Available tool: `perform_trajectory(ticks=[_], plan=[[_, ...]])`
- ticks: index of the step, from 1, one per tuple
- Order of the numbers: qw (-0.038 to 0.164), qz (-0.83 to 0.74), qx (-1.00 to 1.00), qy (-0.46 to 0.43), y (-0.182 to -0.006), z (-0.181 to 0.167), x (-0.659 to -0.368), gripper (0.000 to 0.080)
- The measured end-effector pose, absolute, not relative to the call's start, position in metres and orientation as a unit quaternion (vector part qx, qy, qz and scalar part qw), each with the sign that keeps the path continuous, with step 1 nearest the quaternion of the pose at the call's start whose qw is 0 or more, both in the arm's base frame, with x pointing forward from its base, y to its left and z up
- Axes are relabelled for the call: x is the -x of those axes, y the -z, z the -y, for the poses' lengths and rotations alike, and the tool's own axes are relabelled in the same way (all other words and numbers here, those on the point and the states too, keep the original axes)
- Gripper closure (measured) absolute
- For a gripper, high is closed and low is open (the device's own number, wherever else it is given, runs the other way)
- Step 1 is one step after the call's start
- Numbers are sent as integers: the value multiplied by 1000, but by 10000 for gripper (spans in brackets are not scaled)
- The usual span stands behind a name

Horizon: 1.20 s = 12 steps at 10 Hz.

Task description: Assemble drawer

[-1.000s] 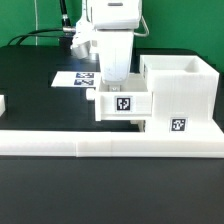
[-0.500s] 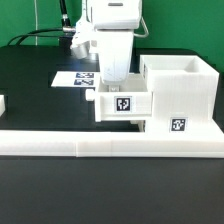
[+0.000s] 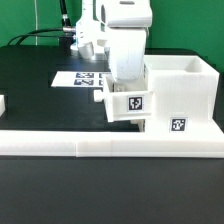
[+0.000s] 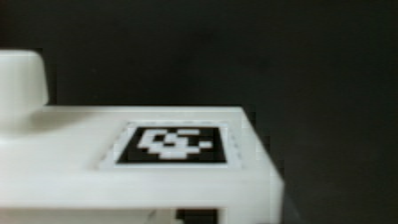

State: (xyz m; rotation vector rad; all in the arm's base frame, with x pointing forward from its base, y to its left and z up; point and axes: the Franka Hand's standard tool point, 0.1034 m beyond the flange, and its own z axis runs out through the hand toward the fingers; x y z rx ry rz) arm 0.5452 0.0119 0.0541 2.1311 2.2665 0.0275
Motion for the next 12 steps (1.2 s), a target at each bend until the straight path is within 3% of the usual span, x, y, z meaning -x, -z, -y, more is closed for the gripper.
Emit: perform_trajectory(ticks=[8,9,10,11,12], plan=[[20,-720,-693,-17,-53,-11,-547,755],[20,-720,-693,-17,-53,-11,-547,693],[20,-719,-695,-18,-55,-12,-548,693],[21,-718,-695,-17,-59,-14,-550,490],[21,-719,-694,-14,-64,-15,-552,354]])
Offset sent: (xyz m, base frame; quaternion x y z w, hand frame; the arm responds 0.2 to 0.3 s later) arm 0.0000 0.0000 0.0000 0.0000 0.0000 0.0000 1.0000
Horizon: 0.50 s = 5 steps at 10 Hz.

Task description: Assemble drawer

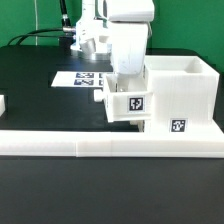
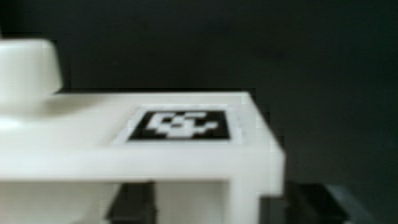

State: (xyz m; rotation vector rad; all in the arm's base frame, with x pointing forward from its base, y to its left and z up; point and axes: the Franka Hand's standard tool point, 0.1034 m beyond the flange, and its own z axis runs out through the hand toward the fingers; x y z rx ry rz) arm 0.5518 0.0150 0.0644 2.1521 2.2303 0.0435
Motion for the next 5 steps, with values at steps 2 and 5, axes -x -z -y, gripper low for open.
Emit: perform_trajectory(ticks=[2,5], plan=[[24,-719,-694,-5,-80,-11,-555,194],[28,-729,-683,19,-113,17,-553,152]])
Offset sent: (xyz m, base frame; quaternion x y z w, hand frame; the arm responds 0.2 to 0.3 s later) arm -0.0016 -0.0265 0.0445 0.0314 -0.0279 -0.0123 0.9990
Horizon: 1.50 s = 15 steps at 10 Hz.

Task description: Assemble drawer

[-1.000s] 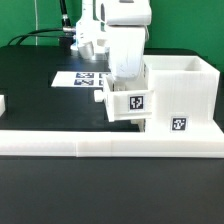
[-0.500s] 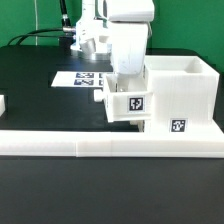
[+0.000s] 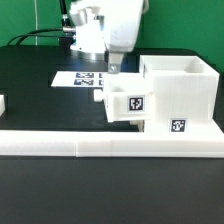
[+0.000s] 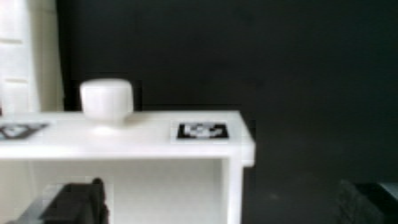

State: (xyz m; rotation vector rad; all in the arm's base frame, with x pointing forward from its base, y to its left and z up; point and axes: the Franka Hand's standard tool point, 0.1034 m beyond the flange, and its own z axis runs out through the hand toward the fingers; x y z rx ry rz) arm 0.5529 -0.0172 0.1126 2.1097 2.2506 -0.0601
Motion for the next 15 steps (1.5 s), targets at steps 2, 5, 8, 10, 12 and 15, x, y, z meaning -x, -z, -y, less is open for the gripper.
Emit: perform_trajectory(ticks=[2,5,8,10,12,15], plan=[[26,-734,-678,23,-116,28,-552,151],[5,-748,-663,10,-111,39,-550,151],[-60,-751,-657,-29,-94,68,-555,151],[-98,-742,-661,-47,-82,72,-554,151],[-106,-737,-666,-48,-69,52,-552,151],[-116,-716,-687,-47,-50,24,-544,151]])
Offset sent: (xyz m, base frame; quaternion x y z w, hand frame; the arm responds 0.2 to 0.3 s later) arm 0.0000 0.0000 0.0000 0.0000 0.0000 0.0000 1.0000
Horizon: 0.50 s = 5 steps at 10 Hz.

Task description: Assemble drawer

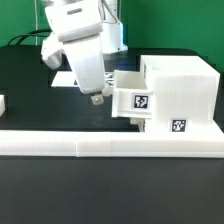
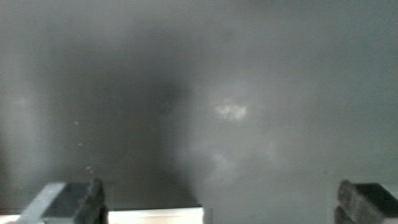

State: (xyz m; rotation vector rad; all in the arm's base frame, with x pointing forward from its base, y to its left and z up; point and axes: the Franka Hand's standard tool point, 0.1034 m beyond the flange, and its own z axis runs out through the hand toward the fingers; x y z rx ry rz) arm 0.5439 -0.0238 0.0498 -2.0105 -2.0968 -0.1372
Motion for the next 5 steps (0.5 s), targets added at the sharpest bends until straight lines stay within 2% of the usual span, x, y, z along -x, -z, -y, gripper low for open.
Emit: perform_trajectory(ticks=[4,5], plan=[[124,688,714,45,-42,-24,-549,151],[123,674,727,42,-40,-27,-549,151]])
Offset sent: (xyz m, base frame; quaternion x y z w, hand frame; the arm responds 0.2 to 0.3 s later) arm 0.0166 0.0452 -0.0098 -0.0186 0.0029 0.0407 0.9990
